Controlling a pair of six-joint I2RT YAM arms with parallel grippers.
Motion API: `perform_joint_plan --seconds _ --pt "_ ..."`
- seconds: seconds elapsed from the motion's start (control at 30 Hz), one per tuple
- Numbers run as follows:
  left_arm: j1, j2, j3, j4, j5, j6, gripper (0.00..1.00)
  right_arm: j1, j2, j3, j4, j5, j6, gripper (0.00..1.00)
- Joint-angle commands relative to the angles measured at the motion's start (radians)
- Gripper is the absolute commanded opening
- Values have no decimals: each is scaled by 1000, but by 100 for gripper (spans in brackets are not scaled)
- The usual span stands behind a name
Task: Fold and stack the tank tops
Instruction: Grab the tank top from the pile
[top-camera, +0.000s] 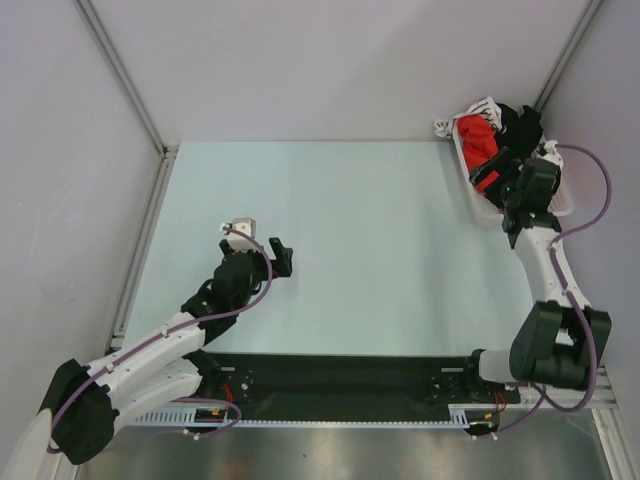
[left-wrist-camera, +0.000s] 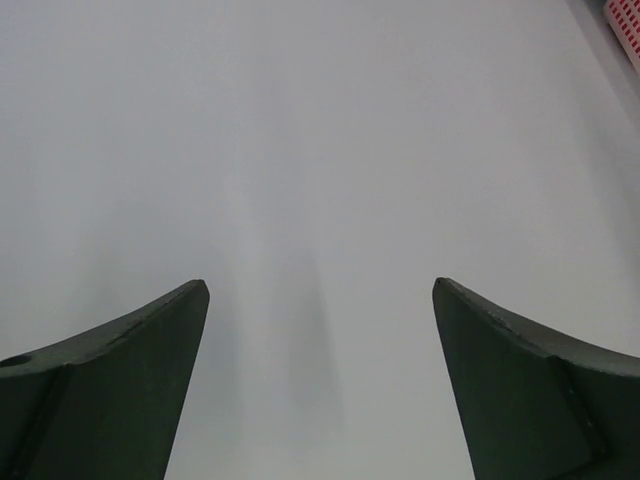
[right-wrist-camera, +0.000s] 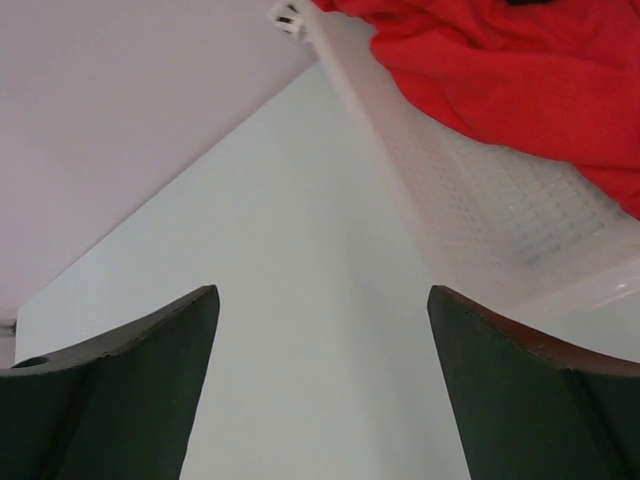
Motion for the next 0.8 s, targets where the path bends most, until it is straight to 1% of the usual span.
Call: perform_joint_plan --seconds 0.0,0.03,0.07,0.1,0.17,0.2,0.23,0.3,0.33,0.43,0.5,0.53,0.6,0.63,0.67,0.73,0.77 --pt "4 0 13 18 13 -11 100 -22 113 143 -91 79 58 92" --pt "4 3 13 18 11 -11 100 -25 145 185 -97 117 59 91" --pt "4 5 13 18 13 -11 100 -27 220 220 -112 157 65 91" --pt "4 6 15 18 11 -11 100 -28 253 293 -126 177 64 92" --pt "4 6 15 19 11 -9 100 -34 325 361 -143 217 70 96" --pt "4 6 14 18 8 -9 100 -36 392 401 -145 223 72 96" --pt "4 3 13 18 8 -9 100 -36 423 470 -154 245 73 97" --pt "4 -4 12 18 10 -9 100 -39 513 547 -160 250 72 97" --pt "4 -6 10 19 8 -7 100 -39 543 623 -169 262 73 97" --pt "4 -6 7 26 8 -7 100 -39 665 723 -181 280 82 97" --pt "4 6 10 27 10 -7 100 -35 728 824 -201 282 87 98" --pt "4 9 13 26 10 -7 100 -31 795 857 -201 282 90 100" --pt "4 16 17 23 8 -6 100 -18 858 955 -209 291 85 100" --pt "4 17 17 23 10 -9 100 -15 921 992 -217 293 73 100" --pt "4 17 17 23 8 -9 100 -10 963 1098 -249 293 66 100" --pt "4 17 17 21 10 -7 100 -2 1041 1230 -311 303 56 100" --pt "4 17 17 21 8 -7 100 -2 1120 1286 -359 303 59 100"
